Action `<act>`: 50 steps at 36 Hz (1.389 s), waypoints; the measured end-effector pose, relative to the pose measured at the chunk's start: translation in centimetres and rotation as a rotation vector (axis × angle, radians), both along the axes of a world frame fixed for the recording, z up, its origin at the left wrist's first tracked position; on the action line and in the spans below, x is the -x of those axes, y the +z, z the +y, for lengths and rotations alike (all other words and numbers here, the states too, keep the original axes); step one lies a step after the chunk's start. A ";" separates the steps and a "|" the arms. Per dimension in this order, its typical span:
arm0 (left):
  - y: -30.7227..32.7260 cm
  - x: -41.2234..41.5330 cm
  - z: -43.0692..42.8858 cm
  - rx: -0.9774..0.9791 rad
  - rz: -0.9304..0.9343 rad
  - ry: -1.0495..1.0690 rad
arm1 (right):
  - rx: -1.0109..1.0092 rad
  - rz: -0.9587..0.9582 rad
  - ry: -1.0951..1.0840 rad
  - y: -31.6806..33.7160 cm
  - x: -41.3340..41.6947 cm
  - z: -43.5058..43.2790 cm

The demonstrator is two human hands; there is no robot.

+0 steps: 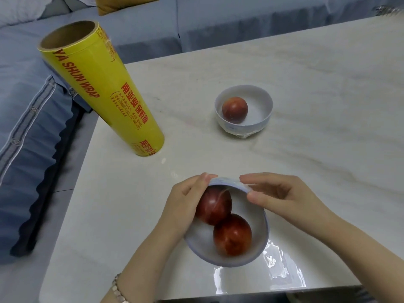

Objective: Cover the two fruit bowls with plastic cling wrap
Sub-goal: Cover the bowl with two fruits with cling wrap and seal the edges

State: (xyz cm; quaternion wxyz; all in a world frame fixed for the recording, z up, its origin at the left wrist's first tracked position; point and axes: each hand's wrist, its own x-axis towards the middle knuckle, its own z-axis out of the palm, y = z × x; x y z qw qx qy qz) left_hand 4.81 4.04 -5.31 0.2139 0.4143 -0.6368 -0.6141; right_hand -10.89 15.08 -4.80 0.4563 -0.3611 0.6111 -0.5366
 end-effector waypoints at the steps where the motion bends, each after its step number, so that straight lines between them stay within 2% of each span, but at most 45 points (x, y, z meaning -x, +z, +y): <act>1: 0.0 -0.1 0.1 0.017 0.002 0.013 | 0.010 0.040 -0.003 0.1 0.3 -0.2; 4: -0.2 -0.2 0.1 0.055 -0.022 0.034 | 0.012 0.149 0.076 0.5 1.0 -0.9; 9: -0.4 0.0 0.0 0.087 -0.048 0.023 | -0.099 0.282 0.274 1.3 2.8 -2.3; 14: -0.6 0.1 -0.1 0.101 -0.035 -0.023 | -0.228 0.241 0.518 2.2 3.8 -3.5; 19: -0.7 0.1 -0.1 0.095 -0.024 -0.060 | -0.301 0.300 0.630 2.5 4.0 -3.7; 24: -0.8 0.0 -0.2 0.096 -0.005 -0.058 | -0.274 0.347 0.596 2.5 4.0 -3.6; 28: -0.9 0.0 -0.1 0.099 0.029 -0.069 | -0.257 0.186 0.534 2.4 4.1 -3.3; 32: -0.9 0.1 0.0 0.109 0.030 -0.098 | -0.366 0.095 0.577 2.4 4.3 -3.6; 37: -0.9 0.2 -0.1 0.123 0.021 -0.127 | -0.490 -0.024 0.489 2.3 4.3 -4.6; 42: -1.1 0.0 0.0 0.129 0.020 -0.121 | -0.421 -0.100 0.463 2.2 3.4 -4.8; 46: -1.3 0.0 0.0 0.127 0.011 -0.139 | -0.404 -0.109 0.410 1.8 2.9 -4.6; 50: -1.2 0.1 0.0 0.135 0.002 -0.149 | -0.519 -0.021 0.448 2.1 3.5 -4.6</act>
